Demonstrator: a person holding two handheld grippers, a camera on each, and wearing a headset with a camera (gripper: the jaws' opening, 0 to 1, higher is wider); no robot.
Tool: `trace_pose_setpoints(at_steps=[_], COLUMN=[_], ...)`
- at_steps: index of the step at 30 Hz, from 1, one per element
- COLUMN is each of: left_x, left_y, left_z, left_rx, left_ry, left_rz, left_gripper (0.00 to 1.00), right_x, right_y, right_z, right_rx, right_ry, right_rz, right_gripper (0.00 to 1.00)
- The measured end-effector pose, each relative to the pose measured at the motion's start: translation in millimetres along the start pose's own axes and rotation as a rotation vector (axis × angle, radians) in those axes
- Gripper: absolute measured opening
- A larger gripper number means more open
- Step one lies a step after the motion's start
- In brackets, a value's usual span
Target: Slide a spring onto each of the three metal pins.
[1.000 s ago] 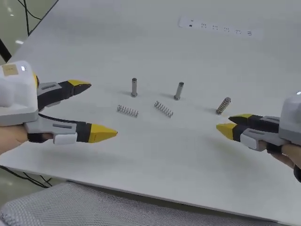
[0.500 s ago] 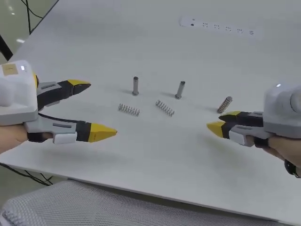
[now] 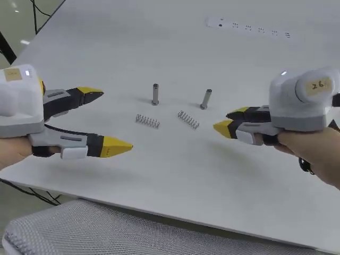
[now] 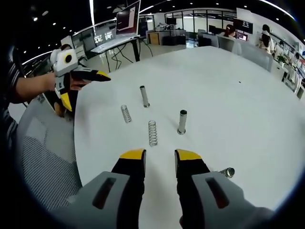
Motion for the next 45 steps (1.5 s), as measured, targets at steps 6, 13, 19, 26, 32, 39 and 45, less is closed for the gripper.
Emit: trace_pose_setpoints(at_steps=[6, 13, 19, 26, 32, 39, 45], left_x=[0.0, -0.2, 2.3, 4.3, 5.0, 7.2, 7.8], left_y=[0.7, 1.2, 0.3, 0.2, -0.1, -1.8, -2.6], left_z=[0.3, 0.9, -1.8, -5.2, -5.7, -6.9, -7.5], left_rx=[0.000, -0.001, -0.005, -0.012, -0.013, -0.015, -0.013], left_ry=[0.005, 0.008, 0.008, 0.011, 0.011, 0.013, 0.020], left_rz=[0.003, 0.006, 0.002, -0.003, -0.006, -0.010, -0.013], left_gripper=[0.86, 0.86, 0.86, 0.86, 0.85, 0.85, 0.85], right_x=[-12.2, -21.0, -19.5, -12.6, -4.0, -1.2, 3.1], right_y=[9.2, 15.0, 19.1, 21.3, 22.9, 25.6, 27.8], right_z=[12.6, 28.3, 39.4, 49.0, 54.9, 58.5, 60.3], right_rx=[-0.023, -0.020, -0.028, -0.027, -0.021, -0.017, -0.016], right_ry=[0.016, 0.051, 0.081, 0.117, 0.145, 0.154, 0.159], right_rz=[-0.043, -0.079, -0.085, -0.078, -0.084, -0.096, -0.155], right_gripper=[0.26, 0.23, 0.23, 0.23, 0.22, 0.19, 0.14])
Point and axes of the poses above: the centre of the closed fingertips' face, and the gripper's own axes: z roughly forward along the fingers, y roughly to its left, x roughly out of its underside, the point moved 5 cm from there along -z, roughly backward along the fingers, and after that the axes turned 14 degrees about x, right-handed, at the moved point
